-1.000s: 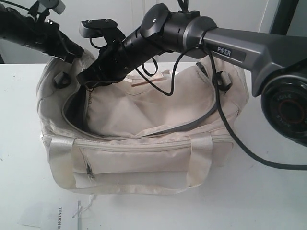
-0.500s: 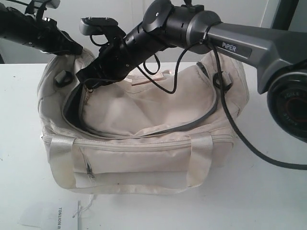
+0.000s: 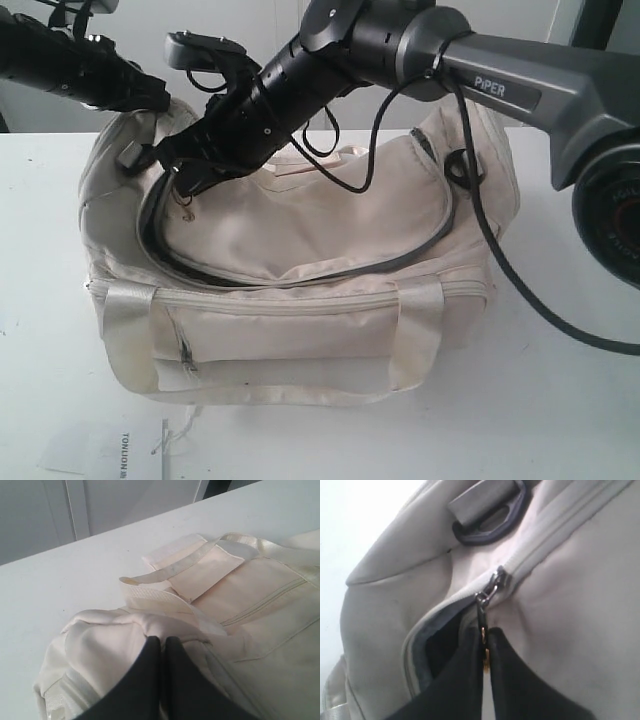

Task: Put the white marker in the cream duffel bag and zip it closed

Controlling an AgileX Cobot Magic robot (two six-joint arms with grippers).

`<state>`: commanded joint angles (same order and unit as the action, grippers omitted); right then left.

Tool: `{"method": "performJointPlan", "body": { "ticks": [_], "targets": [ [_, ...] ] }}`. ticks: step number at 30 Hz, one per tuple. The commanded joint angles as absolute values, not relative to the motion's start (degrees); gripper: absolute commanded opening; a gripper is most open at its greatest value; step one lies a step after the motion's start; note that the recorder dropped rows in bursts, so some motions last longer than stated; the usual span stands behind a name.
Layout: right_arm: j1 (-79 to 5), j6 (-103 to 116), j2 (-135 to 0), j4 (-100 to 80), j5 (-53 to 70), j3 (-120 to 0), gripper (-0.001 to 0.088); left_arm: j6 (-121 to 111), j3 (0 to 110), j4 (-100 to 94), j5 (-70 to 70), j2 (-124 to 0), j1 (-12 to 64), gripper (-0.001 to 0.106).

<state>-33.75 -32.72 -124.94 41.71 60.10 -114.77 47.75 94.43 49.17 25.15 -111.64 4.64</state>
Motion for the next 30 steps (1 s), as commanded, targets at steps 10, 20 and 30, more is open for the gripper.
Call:
{"method": "performJointPlan", "body": {
  "ticks": [10, 20, 30],
  "targets": [
    [-33.75, -32.3, -123.29, 41.28, 62.68, -114.77, 0.0, 46.93, 94.43, 49.17, 24.67, -111.64, 4.64, 0.0],
    [-33.75, -31.64, -122.71, 41.28, 66.36, -114.77, 0.0, 45.83, 94.43, 49.17, 24.94, -111.64, 4.64, 0.0],
    [-33.75, -31.21, -121.96, 41.28, 68.5, -114.77, 0.0, 44.74, 94.43, 49.17, 24.83, -111.64, 4.64, 0.0]
  ]
}}
